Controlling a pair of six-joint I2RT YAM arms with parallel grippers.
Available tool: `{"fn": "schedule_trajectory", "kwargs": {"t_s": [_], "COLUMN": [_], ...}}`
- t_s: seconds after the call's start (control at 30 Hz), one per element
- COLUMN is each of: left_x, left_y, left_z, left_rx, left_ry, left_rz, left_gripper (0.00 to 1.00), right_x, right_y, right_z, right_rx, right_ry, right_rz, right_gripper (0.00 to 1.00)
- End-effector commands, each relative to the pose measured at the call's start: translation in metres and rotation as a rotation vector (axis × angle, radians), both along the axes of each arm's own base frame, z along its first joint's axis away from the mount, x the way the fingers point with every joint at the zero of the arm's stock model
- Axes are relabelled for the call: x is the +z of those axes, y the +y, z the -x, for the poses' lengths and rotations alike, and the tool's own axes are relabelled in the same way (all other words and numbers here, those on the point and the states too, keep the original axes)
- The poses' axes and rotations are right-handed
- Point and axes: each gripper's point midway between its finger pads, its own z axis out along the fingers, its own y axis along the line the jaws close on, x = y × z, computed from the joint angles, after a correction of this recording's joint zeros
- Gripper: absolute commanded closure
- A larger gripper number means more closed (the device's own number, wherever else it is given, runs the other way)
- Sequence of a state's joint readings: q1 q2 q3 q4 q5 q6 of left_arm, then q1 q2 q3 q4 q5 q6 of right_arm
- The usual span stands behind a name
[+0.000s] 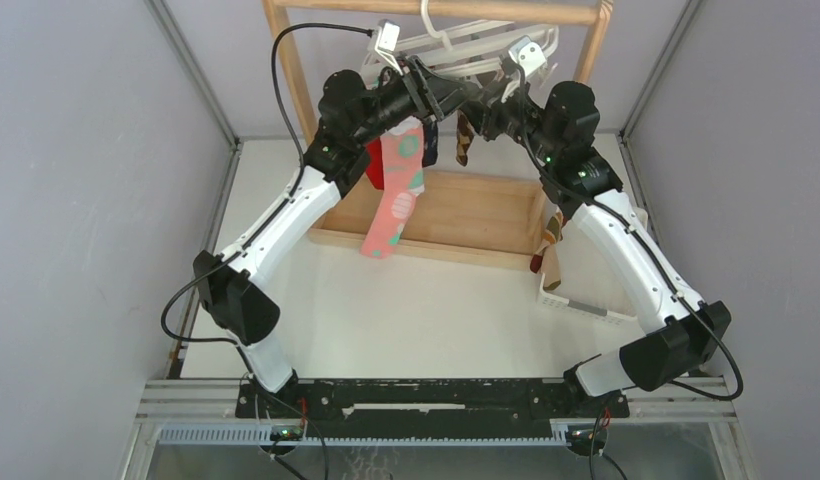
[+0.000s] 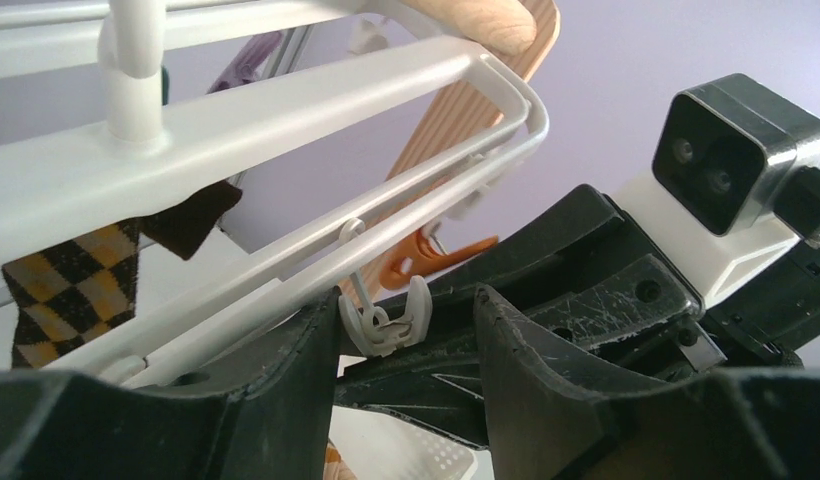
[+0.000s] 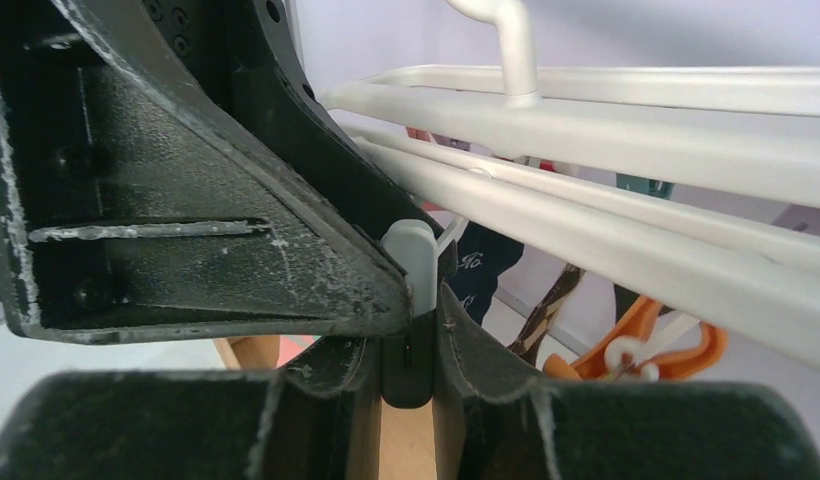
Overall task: Clip the socks to the hanger
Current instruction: Open the clamp at the hanger.
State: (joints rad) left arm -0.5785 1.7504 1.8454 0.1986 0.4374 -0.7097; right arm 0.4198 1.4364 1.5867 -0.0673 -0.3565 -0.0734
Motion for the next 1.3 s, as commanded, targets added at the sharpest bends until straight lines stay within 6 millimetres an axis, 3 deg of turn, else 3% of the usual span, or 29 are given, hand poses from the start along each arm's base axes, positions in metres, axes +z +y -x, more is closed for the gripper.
{"fn": "schedule_trajectory", "kwargs": {"t_s": [0.0,0.13,0.3,0.47,0.5,0.6,0.63,0.77,0.9,1.03,1.2,1.27], "left_x": [0.016,0.016,0.015,0.015,0.014,0.012,0.012,0.01,0.007,0.005,-0.004,-0.004], "left_y": [0.022,0.023,0.024,0.025,0.026,0.026,0.025,0.017,0.016,0.019,0.017,0.015], "left_z": [-0.033,-0.033,-0.033,-0.029,-0.03,-0.03,-0.029,-0.027,-0.022,-0.017,-0.012,-0.009], "left_rx": [0.175,0.178,0.178,0.172,0.173,0.17,0.159,0.109,0.087,0.086,0.075,0.076], "left_ry": [-0.026,-0.026,-0.012,-0.008,-0.007,-0.001,-0.002,0.006,0.012,0.004,0.008,0.001], "left_rz": [0.063,0.064,0.066,0.074,0.073,0.071,0.072,0.079,0.082,0.07,0.054,0.055], "left_gripper": [0.46,0.57,0.98,1.0,1.0,1.0,1.0,1.0,1.0,1.0,1.0,1.0], "right_x": [0.027,0.026,0.027,0.024,0.023,0.019,0.018,0.008,-0.019,-0.05,-0.12,-0.156], "right_y": [0.021,0.02,0.019,0.014,0.011,-0.009,-0.018,-0.054,-0.082,-0.123,-0.192,-0.207], "right_z": [0.031,0.031,0.032,0.027,0.026,0.027,0.03,0.049,0.066,0.069,0.061,0.063], "right_rx": [0.123,0.123,0.122,0.091,0.074,0.007,-0.009,0.001,-0.063,-0.281,-0.633,-0.688], "right_ry": [-0.063,-0.064,-0.067,-0.068,-0.072,-0.091,-0.096,-0.079,-0.039,0.065,0.294,0.42], "right_rz": [-0.006,0.001,0.0,-0.003,-0.003,-0.003,-0.019,-0.068,-0.062,-0.1,-0.231,-0.298], "right_gripper": [1.0,1.0,1.0,1.0,0.95,0.56,0.48,0.38,0.36,0.36,0.38,0.4]}}
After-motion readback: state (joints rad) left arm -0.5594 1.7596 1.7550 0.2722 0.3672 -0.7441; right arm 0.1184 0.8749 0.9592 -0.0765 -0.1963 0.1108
